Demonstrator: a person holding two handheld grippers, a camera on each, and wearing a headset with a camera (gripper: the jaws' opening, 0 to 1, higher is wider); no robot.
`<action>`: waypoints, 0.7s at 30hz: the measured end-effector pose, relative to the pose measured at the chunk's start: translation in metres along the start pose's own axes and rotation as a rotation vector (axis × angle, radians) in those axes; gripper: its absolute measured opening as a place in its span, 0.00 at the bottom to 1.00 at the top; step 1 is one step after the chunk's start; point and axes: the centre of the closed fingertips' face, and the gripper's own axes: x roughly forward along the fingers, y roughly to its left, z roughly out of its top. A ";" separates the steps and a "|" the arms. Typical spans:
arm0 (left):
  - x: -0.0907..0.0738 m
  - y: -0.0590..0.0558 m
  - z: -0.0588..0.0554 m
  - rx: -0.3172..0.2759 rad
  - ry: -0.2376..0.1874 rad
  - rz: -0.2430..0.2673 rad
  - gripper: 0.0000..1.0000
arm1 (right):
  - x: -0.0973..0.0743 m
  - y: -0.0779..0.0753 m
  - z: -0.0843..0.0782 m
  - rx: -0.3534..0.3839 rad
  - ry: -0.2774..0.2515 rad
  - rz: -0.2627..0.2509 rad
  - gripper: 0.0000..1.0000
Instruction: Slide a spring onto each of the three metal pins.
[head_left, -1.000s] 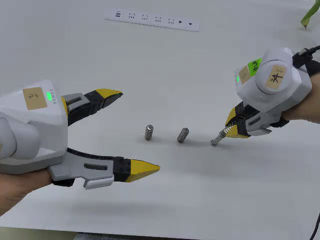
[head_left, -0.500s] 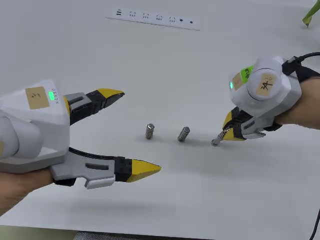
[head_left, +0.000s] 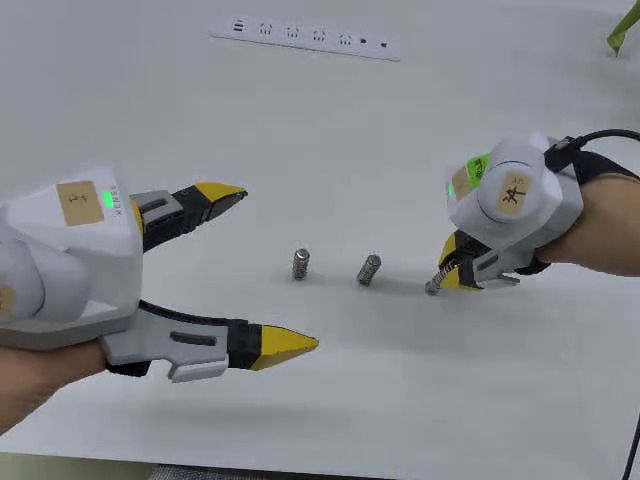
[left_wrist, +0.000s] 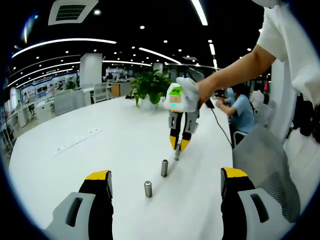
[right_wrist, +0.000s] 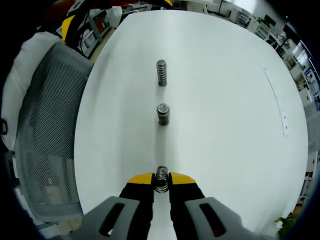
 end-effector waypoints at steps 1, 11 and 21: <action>0.000 0.000 -0.001 0.000 0.002 -0.001 0.91 | 0.001 0.000 0.000 0.000 0.001 0.000 0.12; 0.000 -0.001 -0.011 -0.001 0.029 -0.003 0.91 | 0.012 0.000 -0.003 0.001 0.000 -0.009 0.12; 0.000 0.000 -0.017 0.001 0.046 -0.011 0.91 | 0.015 -0.003 -0.003 -0.004 -0.003 -0.020 0.12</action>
